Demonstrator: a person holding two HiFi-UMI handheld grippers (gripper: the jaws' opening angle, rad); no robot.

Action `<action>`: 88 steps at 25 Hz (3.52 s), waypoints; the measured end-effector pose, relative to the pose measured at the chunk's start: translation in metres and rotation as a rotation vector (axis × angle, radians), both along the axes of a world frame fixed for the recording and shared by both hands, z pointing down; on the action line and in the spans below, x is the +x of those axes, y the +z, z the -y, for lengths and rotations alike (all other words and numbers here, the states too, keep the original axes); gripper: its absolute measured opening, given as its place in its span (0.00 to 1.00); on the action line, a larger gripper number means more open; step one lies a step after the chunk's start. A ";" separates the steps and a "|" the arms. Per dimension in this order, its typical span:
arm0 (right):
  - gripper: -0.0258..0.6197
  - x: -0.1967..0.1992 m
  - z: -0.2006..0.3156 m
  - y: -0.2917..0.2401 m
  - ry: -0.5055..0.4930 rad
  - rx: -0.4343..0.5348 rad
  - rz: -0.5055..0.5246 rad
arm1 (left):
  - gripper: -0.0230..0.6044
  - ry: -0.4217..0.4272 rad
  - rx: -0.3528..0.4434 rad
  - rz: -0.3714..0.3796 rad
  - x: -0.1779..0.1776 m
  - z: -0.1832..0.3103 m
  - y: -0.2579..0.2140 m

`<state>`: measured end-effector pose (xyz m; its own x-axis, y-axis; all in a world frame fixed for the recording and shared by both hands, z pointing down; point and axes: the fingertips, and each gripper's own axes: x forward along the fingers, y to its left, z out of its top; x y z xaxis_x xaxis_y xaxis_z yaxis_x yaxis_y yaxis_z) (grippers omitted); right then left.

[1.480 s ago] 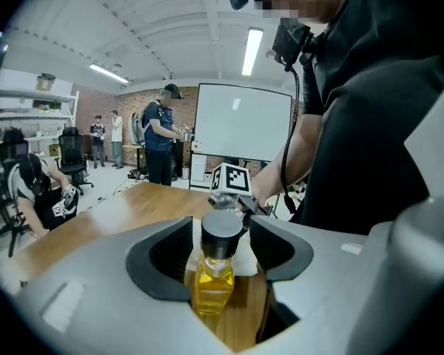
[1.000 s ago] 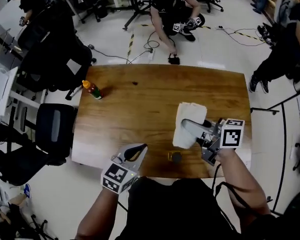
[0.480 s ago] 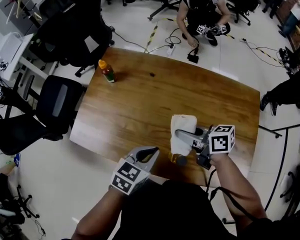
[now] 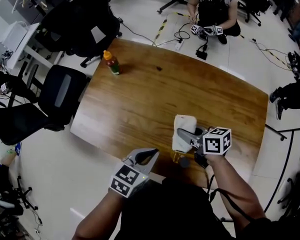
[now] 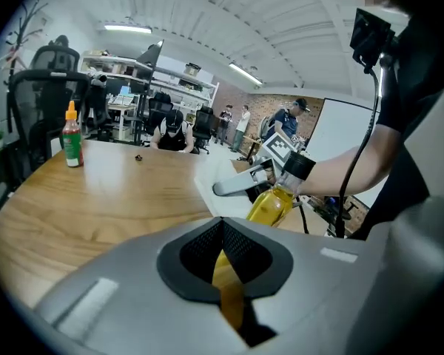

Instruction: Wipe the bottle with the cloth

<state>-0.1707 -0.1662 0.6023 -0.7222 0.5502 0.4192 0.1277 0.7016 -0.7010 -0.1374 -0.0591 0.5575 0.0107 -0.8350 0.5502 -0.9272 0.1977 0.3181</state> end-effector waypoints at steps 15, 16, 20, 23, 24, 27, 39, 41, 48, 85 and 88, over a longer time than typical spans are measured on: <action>0.15 0.006 0.056 0.025 0.259 0.250 -0.025 | 0.06 -0.056 -0.030 0.026 -0.001 -0.019 -0.009; 0.15 0.009 0.067 0.016 0.305 0.245 -0.002 | 0.06 -0.058 -0.029 0.034 -0.001 -0.021 -0.012; 0.15 0.033 0.094 -0.025 0.383 0.222 0.064 | 0.06 -0.049 -0.019 0.072 -0.011 -0.025 -0.023; 0.15 0.060 0.094 -0.054 0.394 0.238 0.083 | 0.06 -0.017 -0.002 0.073 -0.031 -0.023 -0.024; 0.15 0.070 0.091 -0.060 0.402 0.248 0.081 | 0.06 0.006 0.008 0.071 -0.039 -0.020 -0.024; 0.15 0.104 0.069 -0.068 0.436 0.279 0.027 | 0.06 0.140 0.071 0.080 -0.054 -0.003 -0.032; 0.15 0.123 -0.127 -0.037 0.523 0.105 -0.064 | 0.33 1.020 0.374 0.147 0.034 0.065 -0.090; 0.15 0.099 -0.146 -0.035 0.520 0.112 -0.037 | 0.33 1.067 0.372 0.116 0.048 0.069 -0.088; 0.15 0.044 -0.152 -0.031 0.634 0.054 0.050 | 0.36 1.165 0.338 0.083 0.068 0.065 -0.092; 0.15 0.048 -0.107 0.068 1.132 -0.630 0.075 | 0.33 1.236 0.294 0.017 0.081 0.060 -0.064; 0.15 0.049 -0.109 0.072 1.137 -0.655 0.050 | 0.33 1.239 0.287 0.043 0.081 0.060 -0.062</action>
<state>-0.1221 -0.0574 0.6740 -0.9210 -0.2824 0.2683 -0.2702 -0.0328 -0.9622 -0.0561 -0.1189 0.4950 0.8528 -0.3677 0.3709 -0.4518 -0.8756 0.1707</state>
